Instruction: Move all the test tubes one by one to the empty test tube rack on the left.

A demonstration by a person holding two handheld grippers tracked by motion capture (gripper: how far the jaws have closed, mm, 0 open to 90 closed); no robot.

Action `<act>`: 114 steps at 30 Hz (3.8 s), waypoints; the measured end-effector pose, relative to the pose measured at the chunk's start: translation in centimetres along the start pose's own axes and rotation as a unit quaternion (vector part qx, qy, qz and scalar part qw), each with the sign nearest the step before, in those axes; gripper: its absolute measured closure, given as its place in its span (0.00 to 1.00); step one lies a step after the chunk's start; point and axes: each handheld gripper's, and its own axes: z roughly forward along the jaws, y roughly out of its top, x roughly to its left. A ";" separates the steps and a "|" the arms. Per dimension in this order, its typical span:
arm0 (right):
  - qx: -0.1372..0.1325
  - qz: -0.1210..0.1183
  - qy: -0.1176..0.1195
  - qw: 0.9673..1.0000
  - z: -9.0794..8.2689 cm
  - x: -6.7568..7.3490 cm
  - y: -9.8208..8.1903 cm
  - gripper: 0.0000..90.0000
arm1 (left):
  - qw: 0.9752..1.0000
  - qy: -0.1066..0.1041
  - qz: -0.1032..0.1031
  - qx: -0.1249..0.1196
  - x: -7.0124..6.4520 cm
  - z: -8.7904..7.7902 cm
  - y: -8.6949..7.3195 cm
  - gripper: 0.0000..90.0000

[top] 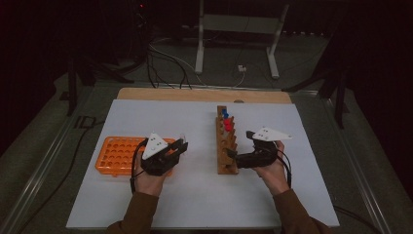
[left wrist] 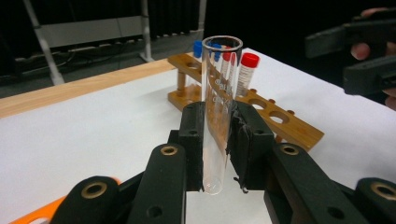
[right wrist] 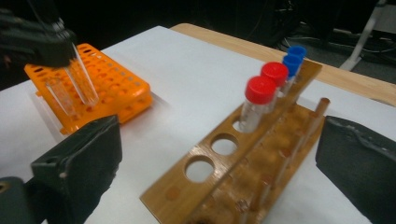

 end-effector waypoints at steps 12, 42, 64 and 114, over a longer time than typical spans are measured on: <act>0.002 0.006 -0.007 1.000 -0.9 -0.8 -0.8 0.00 | 0.999 0.033 -0.019 -0.007 2.2 -2.0 -0.6 0.84; -0.005 0.010 -0.010 1.000 -1.5 -0.6 -1.8 0.00 | 0.996 0.061 -0.048 0.042 4.2 -4.2 -5.2 0.84; -0.002 0.007 -0.005 1.000 -1.2 -0.3 -2.0 0.00 | 0.991 0.060 0.002 0.119 3.6 -2.9 -6.8 0.84; 0.028 0.013 -0.033 0.999 4.3 -1.6 0.7 0.21 | 0.998 0.034 -0.039 0.023 4.4 -4.9 -5.7 0.02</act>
